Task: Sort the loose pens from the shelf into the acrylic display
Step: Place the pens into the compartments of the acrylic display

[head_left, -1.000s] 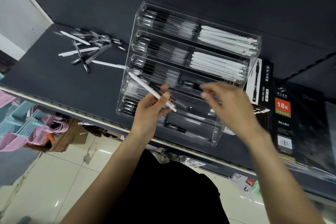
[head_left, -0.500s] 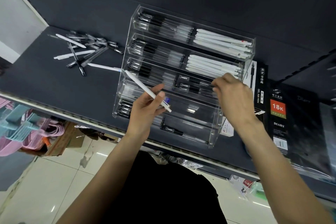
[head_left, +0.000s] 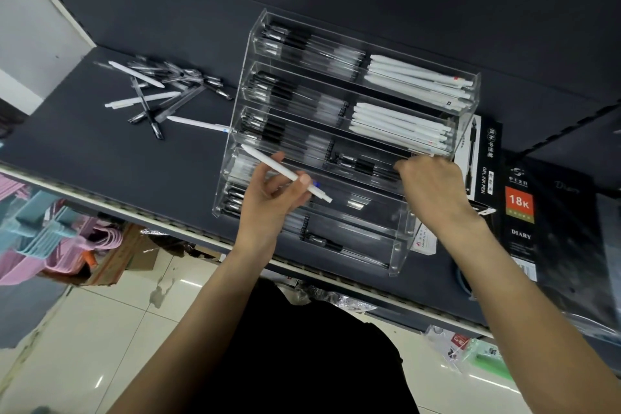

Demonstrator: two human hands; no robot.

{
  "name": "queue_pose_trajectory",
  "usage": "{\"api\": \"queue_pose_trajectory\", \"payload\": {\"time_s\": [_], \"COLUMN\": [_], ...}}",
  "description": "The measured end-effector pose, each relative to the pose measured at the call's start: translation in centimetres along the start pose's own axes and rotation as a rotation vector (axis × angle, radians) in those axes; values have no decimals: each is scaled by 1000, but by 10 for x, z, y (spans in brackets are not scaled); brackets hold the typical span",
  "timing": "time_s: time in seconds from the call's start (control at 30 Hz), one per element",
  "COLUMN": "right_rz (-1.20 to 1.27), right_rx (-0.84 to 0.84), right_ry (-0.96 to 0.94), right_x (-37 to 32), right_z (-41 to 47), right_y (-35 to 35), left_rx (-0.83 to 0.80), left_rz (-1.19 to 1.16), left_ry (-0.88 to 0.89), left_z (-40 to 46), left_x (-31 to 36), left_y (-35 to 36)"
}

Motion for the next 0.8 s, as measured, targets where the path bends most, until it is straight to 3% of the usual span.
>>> {"api": "queue_pose_trajectory", "payload": {"time_s": [0.13,0.23,0.3,0.53,0.6,0.73,0.8], "right_rz": [225,708,901,902,867,788,722], "right_rx": [144,288,285,442,478,510,508], "right_ry": [109,85,20,83,117,221,221], "right_x": [5,0,-14,-15,4,42,49], "right_z": [-17,-39,-51,-49,-45,-37,-35], "right_y": [-10,-26,-40,-36,-32,-25,-23], "left_rx": [3,-23,-56,-222,-281,-257,-245], "left_rz": [9,40,74,228,427,1142,1321], "left_ry": [-9,3,31,162,312,847,922], "left_z": [3,4,3,1,11,60,79], "left_x": [-3,-5,-7,-2,3,16,20], "left_y": [1,5,15,57,58,46,42]}}
Point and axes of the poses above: each hand's wrist, its own z-axis towards the middle knuckle, its own y-axis out of the palm, x = y × z, the point moved 1 cm from there along z, towards the middle knuckle, and after that the axes turned 13 degrees about -z, right-handed, at the moved point
